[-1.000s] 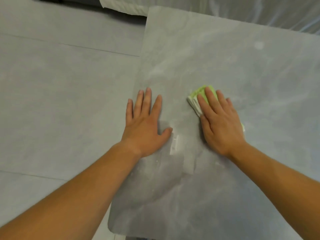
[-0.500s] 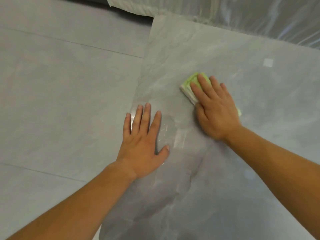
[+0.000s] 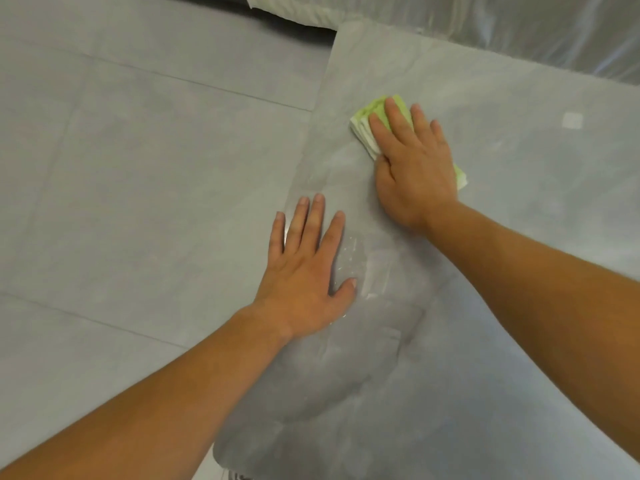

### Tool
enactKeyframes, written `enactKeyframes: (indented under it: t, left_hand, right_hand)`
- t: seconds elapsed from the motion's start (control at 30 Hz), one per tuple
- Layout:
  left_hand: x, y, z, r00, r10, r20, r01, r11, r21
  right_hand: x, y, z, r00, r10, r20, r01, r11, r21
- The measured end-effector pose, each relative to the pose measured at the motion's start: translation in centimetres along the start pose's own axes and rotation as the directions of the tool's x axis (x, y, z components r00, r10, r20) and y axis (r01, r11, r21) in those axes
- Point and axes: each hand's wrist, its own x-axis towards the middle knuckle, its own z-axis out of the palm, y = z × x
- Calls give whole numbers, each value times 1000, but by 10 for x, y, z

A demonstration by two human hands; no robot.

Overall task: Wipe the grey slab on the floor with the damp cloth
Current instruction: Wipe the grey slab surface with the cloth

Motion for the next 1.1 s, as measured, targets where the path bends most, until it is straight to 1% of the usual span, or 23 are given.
enactKeyframes:
  t: [0.03, 0.07, 0.13, 0.17, 0.23, 0.33, 0.4, 0.43, 0.47, 0.53, 0.6, 0.63, 0.67, 0.73, 0.77, 0.8, 0.83, 0.9, 0.93, 0.97, 1.0, 1.03, 1.1]
  left_hand:
    - [0, 0, -1, 1000, 5, 2, -5, 1000, -7]
    - [-1, -1, -2, 1000, 12, -1, -12, 1000, -18]
    - [-8, -4, -1, 1000, 30, -9, -31, 999, -45]
    - [-15, -4, 1, 999, 38, -13, -39, 998, -51]
    - [-33, -5, 8, 998, 61, -19, -61, 997, -39]
    - [-58, -4, 23, 997, 70, -28, -70, 997, -9]
    - [-69, -4, 28, 998, 58, -40, -59, 998, -23]
    - [-72, -5, 29, 997, 57, -46, -59, 998, -34]
    - [-74, -5, 29, 997, 61, -51, -63, 997, -42]
    - [-78, -7, 29, 996, 71, -46, -73, 996, -43]
    - [-79, -9, 29, 996, 82, -40, -83, 996, -32]
    - [-79, -10, 29, 996, 85, -37, -86, 996, -34]
    - [-79, -11, 29, 995, 90, -34, -91, 995, -39]
    - [-81, -13, 30, 995, 96, -39, -98, 994, -48]
    - [-83, -14, 31, 994, 98, -41, -100, 994, -55]
    - [-87, -15, 31, 994, 102, -41, -104, 993, -60]
    - [-92, -16, 32, 993, 108, -37, -111, 992, -60]
    - [-103, -17, 34, 992, 123, -18, -123, 991, -45]
    - [-109, -17, 36, 992, 126, -8, -127, 991, -31]
    - [-114, -18, 38, 992, 130, 0, -130, 991, -16]
    - [-118, -18, 40, 991, 135, 7, -135, 991, -8]
    - [-122, -19, 41, 990, 140, 13, -140, 990, -7]
    - [-126, -20, 44, 989, 148, 10, -148, 989, -8]
  right_hand:
    - [-12, -5, 4, 999, -40, -5, 40, 999, -4]
    - [-30, -9, 8, 993, -120, 14, 120, 993, -21]
    - [-67, -7, 13, 956, -283, 80, 286, 957, -35]
    - [-74, -4, 12, 940, -322, 115, 328, 944, -31]
    - [-58, 0, 7, 938, -323, 127, 329, 944, -29]
    - [-7, -18, 6, 982, -182, 54, 185, 981, -60]
    - [3, -41, 12, 993, -114, 16, 115, 991, -65]
    - [-2, -48, 16, 990, -144, 9, 144, 987, -67]
    - [-14, -51, 21, 977, -211, 22, 212, 975, -72]
    - [-40, -46, 26, 926, -365, 93, 373, 925, -77]
    - [-37, -37, 23, 884, -450, 130, 462, 882, -89]
    - [-27, -35, 21, 890, -441, 119, 452, 887, -92]
    - [-16, -38, 20, 912, -398, 96, 406, 909, -91]
    - [-8, -55, 21, 966, -254, 46, 257, 964, -64]
    - [-13, -65, 23, 979, -201, 18, 201, 978, -47]
    - [-26, -72, 27, 981, -195, -1, 195, 980, -37]
    - [-43, -75, 32, 971, -240, 4, 240, 970, -39]
    - [-79, -69, 37, 925, -374, 73, 377, 925, -45]
    - [-89, -61, 36, 901, -419, 115, 426, 904, -45]
    - [-91, -52, 33, 889, -439, 128, 449, 892, -58]
    - [-86, -45, 30, 898, -425, 112, 435, 897, -77]
    - [-79, -39, 28, 924, -373, 86, 380, 921, -88]
    - [-67, -40, 24, 976, -216, 35, 218, 973, -77]
